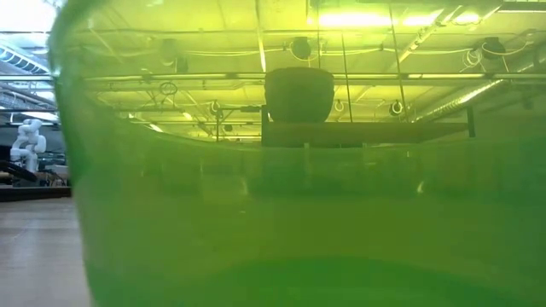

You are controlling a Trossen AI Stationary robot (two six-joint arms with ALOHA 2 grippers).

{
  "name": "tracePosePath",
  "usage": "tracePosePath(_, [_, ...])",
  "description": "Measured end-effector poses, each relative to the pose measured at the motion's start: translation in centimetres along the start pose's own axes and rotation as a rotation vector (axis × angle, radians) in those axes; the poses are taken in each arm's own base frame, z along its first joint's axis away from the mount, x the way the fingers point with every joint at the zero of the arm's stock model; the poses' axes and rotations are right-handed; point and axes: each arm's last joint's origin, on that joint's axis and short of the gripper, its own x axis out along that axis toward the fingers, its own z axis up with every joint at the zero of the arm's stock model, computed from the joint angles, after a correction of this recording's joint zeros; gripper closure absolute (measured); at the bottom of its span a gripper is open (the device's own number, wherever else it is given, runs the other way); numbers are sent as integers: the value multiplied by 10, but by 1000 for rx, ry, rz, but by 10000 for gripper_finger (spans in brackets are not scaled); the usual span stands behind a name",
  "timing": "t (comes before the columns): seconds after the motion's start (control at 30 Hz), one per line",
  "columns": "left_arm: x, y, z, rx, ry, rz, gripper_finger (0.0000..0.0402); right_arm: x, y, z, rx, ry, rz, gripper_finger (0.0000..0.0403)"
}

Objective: Place and stack bowls onto a shelf
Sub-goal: Stack the pink bowl on top of the orange bowl on the shelf

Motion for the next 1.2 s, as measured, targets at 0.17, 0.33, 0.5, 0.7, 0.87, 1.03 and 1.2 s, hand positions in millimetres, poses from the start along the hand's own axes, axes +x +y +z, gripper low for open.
tracePosePath(0.17, [2,1,1,-3,-4,8,321,0,0,0,-1,-2,-3,284])
tracePosePath(0.33, [2,1,1,-3,-4,8,321,0,0,0,-1,-2,-4,284])
tracePosePath(0.5, [2,2,1,8,-4,7,321,0,0,0,-1,-1,-5,284])
tracePosePath(0.7, [2,2,0,8,-11,3,321,0,0,0,-1,-1,-5,284])
tracePosePath(0.87, [7,5,2,-4,-21,12,321,0,0,0,-17,-1,-5,284])
tracePosePath(1.03, [20,5,3,-6,0,-25,321,0,0,0,-20,-1,-5,284])
tracePosePath(1.2, [35,10,5,-1,12,-47,321,0,0,0,-20,-1,-5,284])
